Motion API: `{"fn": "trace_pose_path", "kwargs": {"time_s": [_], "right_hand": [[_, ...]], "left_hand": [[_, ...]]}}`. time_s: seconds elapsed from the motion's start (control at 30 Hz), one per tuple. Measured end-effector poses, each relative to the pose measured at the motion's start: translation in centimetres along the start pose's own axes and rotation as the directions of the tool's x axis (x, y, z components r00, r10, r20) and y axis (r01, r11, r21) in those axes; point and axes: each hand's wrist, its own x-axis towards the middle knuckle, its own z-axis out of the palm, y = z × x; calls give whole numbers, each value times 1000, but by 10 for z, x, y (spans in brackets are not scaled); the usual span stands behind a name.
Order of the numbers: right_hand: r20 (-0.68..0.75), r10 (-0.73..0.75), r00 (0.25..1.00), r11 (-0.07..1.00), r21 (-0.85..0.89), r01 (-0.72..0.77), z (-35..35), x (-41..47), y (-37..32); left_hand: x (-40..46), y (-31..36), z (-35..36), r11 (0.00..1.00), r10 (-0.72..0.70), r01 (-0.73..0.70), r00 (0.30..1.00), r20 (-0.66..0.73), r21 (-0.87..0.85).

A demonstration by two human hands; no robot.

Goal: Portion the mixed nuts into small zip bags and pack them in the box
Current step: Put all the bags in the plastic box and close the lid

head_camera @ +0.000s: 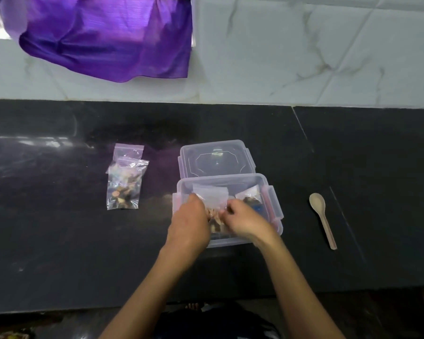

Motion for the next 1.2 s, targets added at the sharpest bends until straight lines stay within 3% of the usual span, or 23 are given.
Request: {"fn": "trace_pose_path", "kwargs": {"time_s": [0.07, 0.13, 0.2, 0.37, 0.5, 0.67, 0.8, 0.9, 1.07, 1.2], "right_hand": [[38, 30, 999, 997, -67, -27, -1, 1, -6], [50, 66, 997, 993, -105, -60, 1, 5, -9], [39, 99, 994, 988, -122, -94, 4, 13, -8], [5, 148, 989, 979, -141, -146, 11, 27, 0], [4, 134, 991, 979, -156, -132, 10, 24, -3], [-78, 110, 991, 959, -255, -127, -7, 8, -13], [-160, -107, 981, 986, -147, 83, -18, -2, -42], [-103, -283, 954, 958, -75, 276, -9, 14, -76], [62, -294, 954, 954, 84, 289, 23, 65, -128], [153, -185, 971, 981, -23, 190, 53, 99, -148]], "left_hand": [[-1, 9, 7, 975, -47, 49, 999, -16, 215], [-1, 14, 12, 877, -15, 32, 999, -38, 480], [0, 13, 17, 799, 43, 2, 997, -61, 602], [10, 1, 15, 790, 113, 41, 971, -210, 612], [19, -11, 14, 815, 155, -29, 973, -170, 578], [8, -26, -8, 929, 222, -139, 951, -217, 342], [2, -49, -43, 992, 124, -123, 902, -413, 29], [16, -78, -62, 990, -27, -45, 876, -481, -137], [58, -143, -81, 906, -264, 104, 896, -356, -410], [83, -174, -85, 755, -329, 187, 937, -117, -629]]}}
